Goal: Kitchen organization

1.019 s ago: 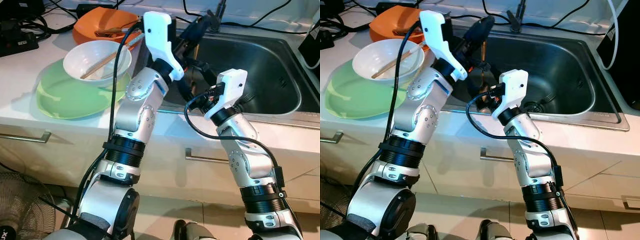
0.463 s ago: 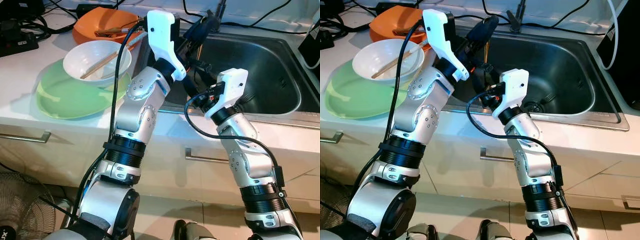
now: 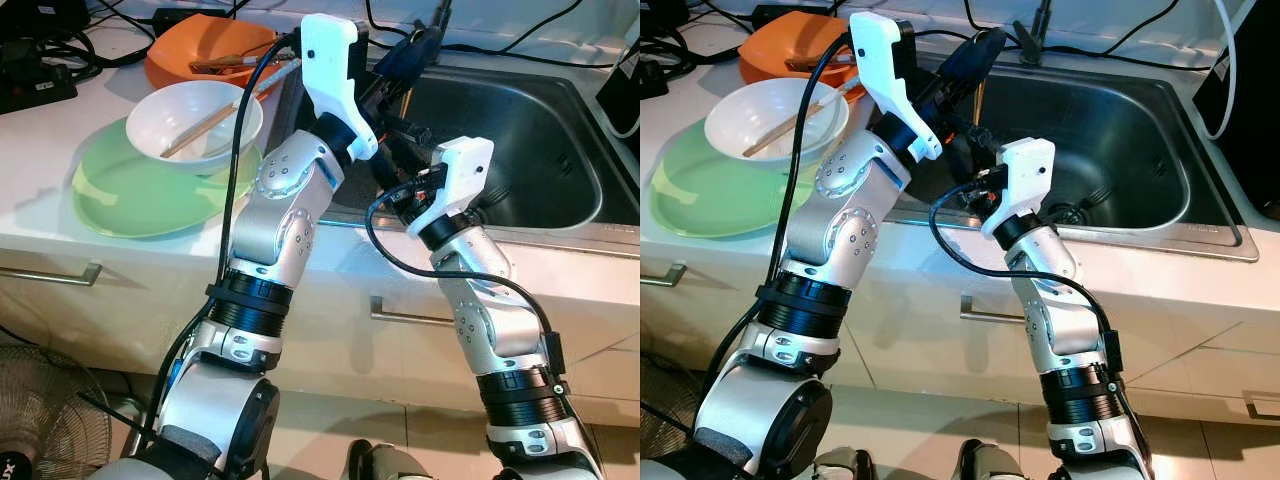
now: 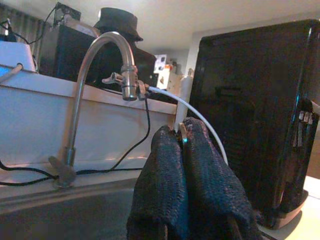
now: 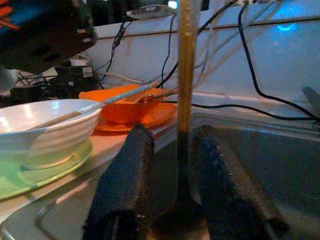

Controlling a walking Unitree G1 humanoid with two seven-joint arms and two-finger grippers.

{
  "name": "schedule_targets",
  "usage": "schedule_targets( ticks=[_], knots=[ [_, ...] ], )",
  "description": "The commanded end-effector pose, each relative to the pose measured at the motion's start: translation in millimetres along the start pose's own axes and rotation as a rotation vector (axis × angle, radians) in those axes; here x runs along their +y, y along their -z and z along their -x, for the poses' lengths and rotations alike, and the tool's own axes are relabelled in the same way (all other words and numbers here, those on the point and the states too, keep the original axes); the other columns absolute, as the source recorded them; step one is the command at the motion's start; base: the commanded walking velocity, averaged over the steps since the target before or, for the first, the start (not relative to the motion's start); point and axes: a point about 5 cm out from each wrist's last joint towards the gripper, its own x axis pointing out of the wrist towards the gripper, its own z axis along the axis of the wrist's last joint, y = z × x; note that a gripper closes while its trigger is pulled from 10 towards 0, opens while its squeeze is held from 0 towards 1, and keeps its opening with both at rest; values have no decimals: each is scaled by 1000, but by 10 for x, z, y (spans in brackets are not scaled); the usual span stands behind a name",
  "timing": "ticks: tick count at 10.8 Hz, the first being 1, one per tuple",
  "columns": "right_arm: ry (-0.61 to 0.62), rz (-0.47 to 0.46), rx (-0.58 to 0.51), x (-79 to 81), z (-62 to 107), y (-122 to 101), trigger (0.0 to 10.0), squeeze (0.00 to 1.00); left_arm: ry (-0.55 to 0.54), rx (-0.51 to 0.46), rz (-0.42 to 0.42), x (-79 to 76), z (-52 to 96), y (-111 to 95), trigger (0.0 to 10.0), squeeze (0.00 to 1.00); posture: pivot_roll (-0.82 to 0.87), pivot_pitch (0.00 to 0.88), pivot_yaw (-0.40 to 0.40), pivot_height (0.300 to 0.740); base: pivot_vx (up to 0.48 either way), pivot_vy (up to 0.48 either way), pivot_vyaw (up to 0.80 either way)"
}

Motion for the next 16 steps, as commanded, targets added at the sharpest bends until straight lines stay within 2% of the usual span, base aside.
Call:
schedule_targets(
  ticks=[1, 5, 6, 7, 12, 14, 15, 16],
  knots=[
    [8, 7, 14, -12, -3, 29, 0, 0, 52, -25, 12, -124, -45, -51, 10000, 0, 56, 124, -26, 740, 0, 0, 0],
    [16, 12, 11, -33, -4, 18, 0, 0, 24, -20, -15, -93, -34, -59, 10000, 0, 54, 131, -26, 740, 0, 0, 0],
    [17, 13, 14, -40, -4, 17, 0, 0, 4, -20, -16, -69, -36, -59, 10000, 235, 52, 135, -26, 740, 0, 0, 0],
    [16, 13, 14, -42, -1, 16, 0, 0, -16, -23, -2, -48, -40, -60, 10000, 1000, 53, 137, -28, 740, 0, 0, 0],
    [113, 43, 9, -200, -6, -6, 0, 0, -56, -39, 6, 14, -2, -95, 10000, 1000, 54, 144, -34, 740, 0, 0, 0],
    [212, 73, -9, -409, -66, -65, 0, 0, -31, -25, 17, -26, 72, -50, 10000, 1000, 54, 147, -37, 740, 0, 0, 0],
    [225, 88, -13, -456, -92, -86, 0, 0, -29, -18, 16, -31, 94, -33, 10000, 1000, 54, 147, -37, 740, 0, 0, 0],
    [259, 101, -13, -560, -137, -108, 0, 0, -52, 16, 5, -7, 157, 41, 10000, 0, 54, 147, -37, 740, 0, 0, 0]
  ],
)
